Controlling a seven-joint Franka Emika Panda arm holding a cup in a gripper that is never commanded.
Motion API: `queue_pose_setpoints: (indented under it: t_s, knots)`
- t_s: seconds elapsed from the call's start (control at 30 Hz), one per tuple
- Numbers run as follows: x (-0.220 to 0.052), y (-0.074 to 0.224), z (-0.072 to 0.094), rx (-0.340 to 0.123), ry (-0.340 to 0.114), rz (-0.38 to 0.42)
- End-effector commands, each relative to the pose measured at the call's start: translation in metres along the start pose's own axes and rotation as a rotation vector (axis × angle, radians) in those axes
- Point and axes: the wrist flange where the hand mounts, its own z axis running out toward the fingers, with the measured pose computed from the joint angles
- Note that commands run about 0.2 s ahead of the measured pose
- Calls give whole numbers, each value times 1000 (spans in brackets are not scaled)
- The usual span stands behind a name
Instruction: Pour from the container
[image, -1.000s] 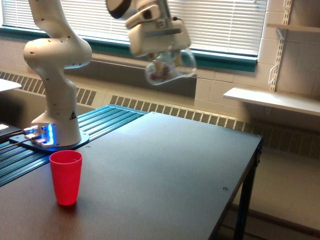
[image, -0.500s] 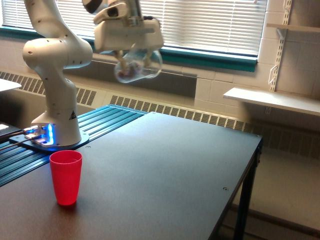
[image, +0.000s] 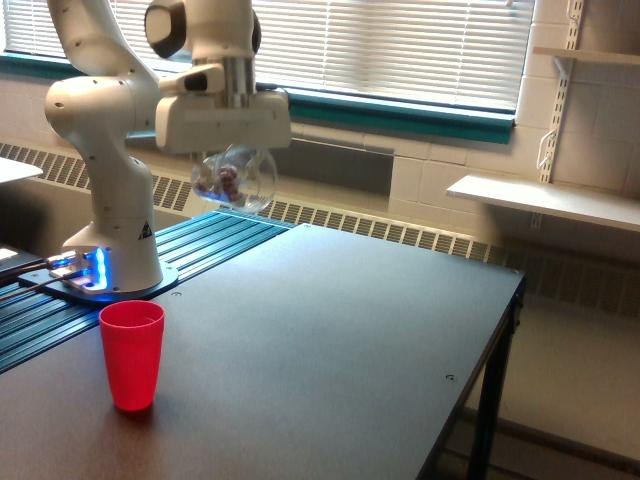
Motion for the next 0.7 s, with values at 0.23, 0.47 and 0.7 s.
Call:
queue_pose_setpoints:
  t_s: [0.23, 0.47, 0.7]
  knots:
    - [5, 19, 5, -17, 0, -56]
    - [12, 37, 5, -33, 5, -115]
    - [23, 55, 3, -27, 4, -118]
